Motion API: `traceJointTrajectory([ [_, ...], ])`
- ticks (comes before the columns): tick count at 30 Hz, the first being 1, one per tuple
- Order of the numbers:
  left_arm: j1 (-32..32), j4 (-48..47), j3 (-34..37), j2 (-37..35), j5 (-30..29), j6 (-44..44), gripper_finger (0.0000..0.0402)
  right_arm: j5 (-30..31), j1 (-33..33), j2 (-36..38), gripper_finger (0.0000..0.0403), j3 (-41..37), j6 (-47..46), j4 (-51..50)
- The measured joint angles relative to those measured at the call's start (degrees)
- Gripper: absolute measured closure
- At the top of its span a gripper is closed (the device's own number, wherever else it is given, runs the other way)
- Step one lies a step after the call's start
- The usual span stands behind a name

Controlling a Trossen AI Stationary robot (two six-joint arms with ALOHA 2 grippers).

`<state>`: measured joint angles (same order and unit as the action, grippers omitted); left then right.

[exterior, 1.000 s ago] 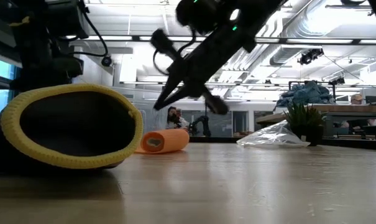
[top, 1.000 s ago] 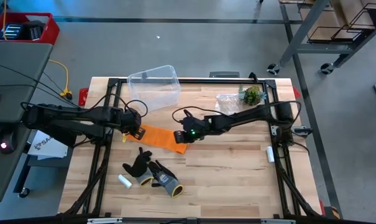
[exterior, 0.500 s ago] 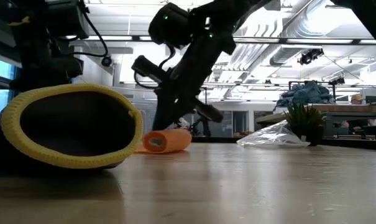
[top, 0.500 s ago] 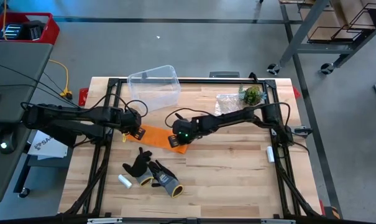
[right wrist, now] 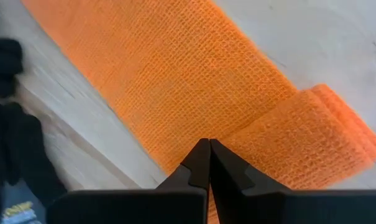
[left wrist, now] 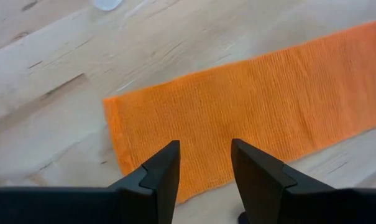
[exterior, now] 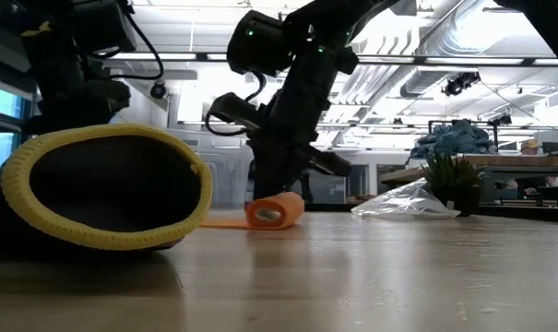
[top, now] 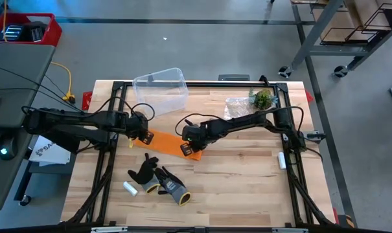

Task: Roll bandage
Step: Roll the orange bandage

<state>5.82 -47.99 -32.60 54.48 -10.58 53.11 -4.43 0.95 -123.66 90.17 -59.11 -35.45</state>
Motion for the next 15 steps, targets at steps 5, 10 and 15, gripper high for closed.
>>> traceJointTrajectory([
  [5, -0.49, 3.02, 0.0, 0.0, 1.58, 5.43, 0.0261, -1.62, 0.52, 0.0, 0.0403, 0.0, 4.64, -2.1],
  [10, -3.01, 6.24, 0.0, 0.75, 1.97, 6.69, 0.0261, -2.28, 1.91, 0.0, 0.0403, -0.02, 9.62, -6.71],
  [15, -5.69, 9.05, 0.0, 3.62, 1.26, 10.53, 0.0261, -3.19, 3.46, 0.0, 0.0403, -0.07, 12.54, -10.48],
])
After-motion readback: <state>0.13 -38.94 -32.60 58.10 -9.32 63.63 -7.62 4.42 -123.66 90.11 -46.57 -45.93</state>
